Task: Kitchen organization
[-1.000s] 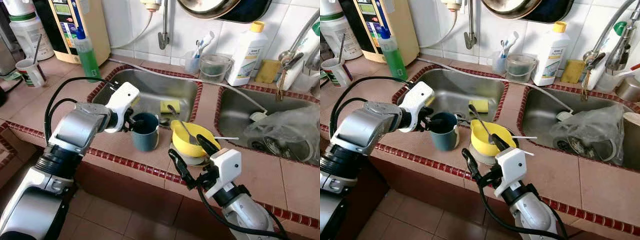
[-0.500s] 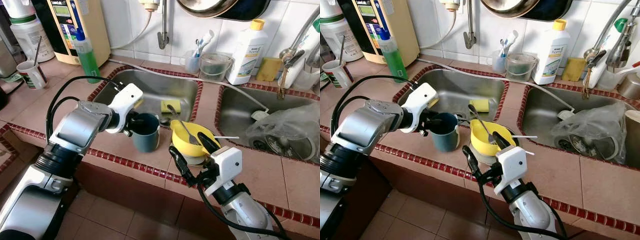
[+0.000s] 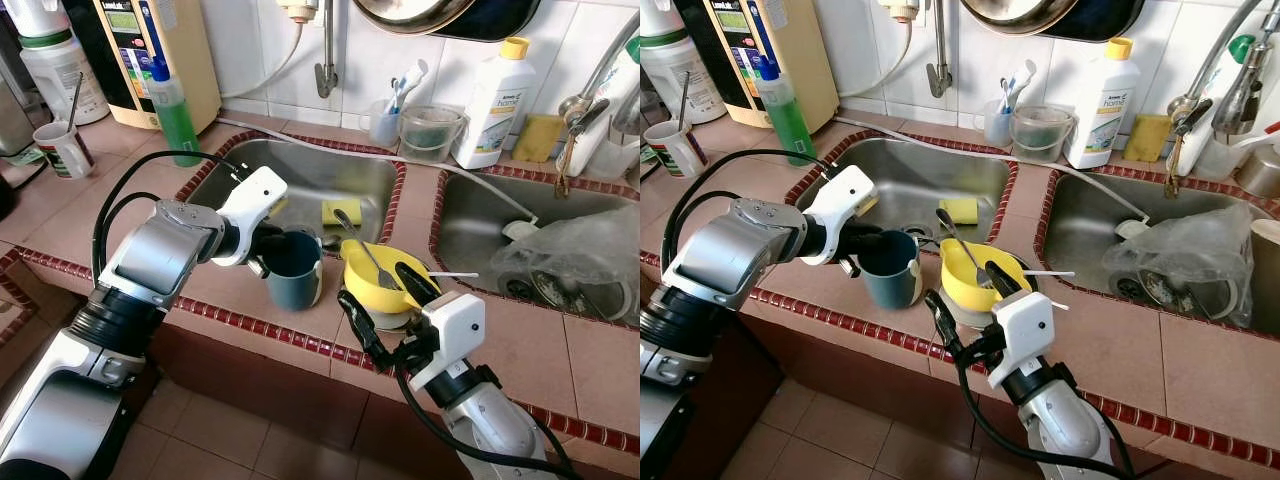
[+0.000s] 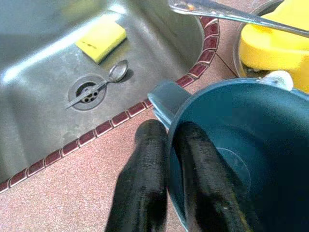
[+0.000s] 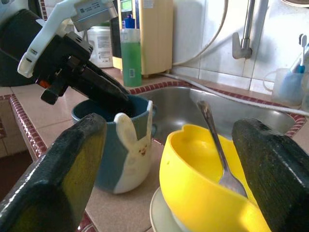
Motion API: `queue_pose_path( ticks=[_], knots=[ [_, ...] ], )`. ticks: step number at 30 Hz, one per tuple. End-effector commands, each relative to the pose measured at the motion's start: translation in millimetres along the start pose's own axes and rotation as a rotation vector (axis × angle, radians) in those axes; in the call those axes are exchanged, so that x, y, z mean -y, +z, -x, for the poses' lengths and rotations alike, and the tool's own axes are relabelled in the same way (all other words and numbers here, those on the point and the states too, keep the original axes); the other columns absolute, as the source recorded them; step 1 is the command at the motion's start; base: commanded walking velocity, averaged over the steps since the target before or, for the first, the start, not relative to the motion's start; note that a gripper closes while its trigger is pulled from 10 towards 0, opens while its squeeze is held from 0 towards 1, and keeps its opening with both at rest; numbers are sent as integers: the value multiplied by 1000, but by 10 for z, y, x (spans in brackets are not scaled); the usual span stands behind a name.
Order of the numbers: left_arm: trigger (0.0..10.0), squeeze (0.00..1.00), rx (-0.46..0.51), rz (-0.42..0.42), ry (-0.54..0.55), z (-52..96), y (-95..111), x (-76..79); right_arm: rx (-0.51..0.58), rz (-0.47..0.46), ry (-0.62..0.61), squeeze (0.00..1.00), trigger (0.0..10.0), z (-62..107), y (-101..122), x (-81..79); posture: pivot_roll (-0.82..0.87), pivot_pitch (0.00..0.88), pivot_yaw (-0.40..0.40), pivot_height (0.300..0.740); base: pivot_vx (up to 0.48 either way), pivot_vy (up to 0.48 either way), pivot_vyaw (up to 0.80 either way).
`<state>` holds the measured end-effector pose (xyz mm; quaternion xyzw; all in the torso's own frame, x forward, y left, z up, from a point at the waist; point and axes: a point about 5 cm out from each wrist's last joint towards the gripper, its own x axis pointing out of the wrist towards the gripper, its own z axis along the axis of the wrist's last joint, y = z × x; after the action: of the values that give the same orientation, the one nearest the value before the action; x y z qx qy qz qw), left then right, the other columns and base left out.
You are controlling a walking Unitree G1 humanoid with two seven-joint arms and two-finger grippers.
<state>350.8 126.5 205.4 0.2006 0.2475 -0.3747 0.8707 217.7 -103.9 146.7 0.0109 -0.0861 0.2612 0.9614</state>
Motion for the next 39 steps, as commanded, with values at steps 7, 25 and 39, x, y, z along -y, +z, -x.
queue_pose_path(
  ticks=[7,25,39],
  knots=[
    [0,0,-2,-27,35,50,46,-67,2,2,1,0,10000,-26,-9,0,3,17,52,740,0,0,0],
    [10000,0,127,104,210,96,1,-273,9,15,14,0,10000,-54,12,36,-7,0,21,740,0,0,0],
    [10000,0,612,152,483,231,94,-273,62,21,-32,0,10000,-209,74,143,7,0,-3,740,0,0,0]
  ],
)
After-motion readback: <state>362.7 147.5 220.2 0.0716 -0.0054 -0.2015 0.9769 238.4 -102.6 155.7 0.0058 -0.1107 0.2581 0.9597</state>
